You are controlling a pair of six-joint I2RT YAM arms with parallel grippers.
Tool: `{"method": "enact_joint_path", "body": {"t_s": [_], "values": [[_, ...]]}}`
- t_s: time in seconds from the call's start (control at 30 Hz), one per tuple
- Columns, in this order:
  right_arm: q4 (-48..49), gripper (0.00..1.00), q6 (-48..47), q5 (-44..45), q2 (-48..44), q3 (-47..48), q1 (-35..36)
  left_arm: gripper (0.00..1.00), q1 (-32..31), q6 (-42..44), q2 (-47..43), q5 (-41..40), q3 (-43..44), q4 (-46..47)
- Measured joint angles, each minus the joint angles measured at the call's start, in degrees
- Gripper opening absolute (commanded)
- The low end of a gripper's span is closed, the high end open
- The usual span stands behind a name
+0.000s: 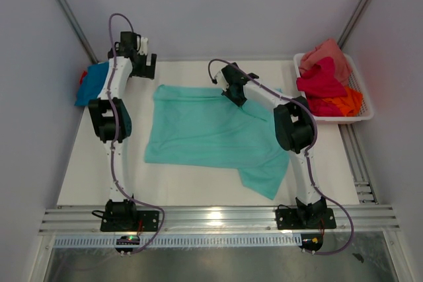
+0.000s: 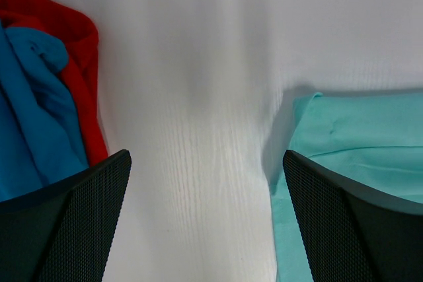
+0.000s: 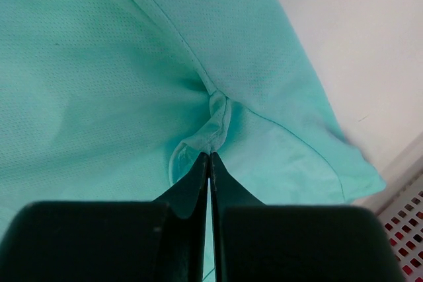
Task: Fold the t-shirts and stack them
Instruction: Flatten the tshirt out
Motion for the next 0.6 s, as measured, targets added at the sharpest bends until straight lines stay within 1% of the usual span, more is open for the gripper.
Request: {"method": "enact_joint_path", "body": {"t_s": [0.17,0.3,0.37,0.47,0.6], "values": [[-0.02,0.03,-0.09,0.22,-0.42,-0.02,0.0,0.99,0.44,-0.11,3.21,7.74,2.6,-0.55],[-0.04,0.03,-0.07,0.17,-3.19,-1.9,0.0,0.99,0.5,-0.24,5.97,16.98,3.06,-2.67],[-0.28,0.03,-0.07,-0.31,-5.35,-3.17,0.0,0.99,0.7,-0.24,6.86,20.06,3.06,-3.91],[-0.72,0.03,-0.04,-1.07,-9.16,-5.46,0.0,0.99,1.09,-0.31,7.85,23.17,3.08,-5.53],[-1.81,0.03,-0.09,-1.95,-14.84,-8.81,0.0,0.99,1.42,-0.28,7.98,24.79,3.28,-6.08]]}}
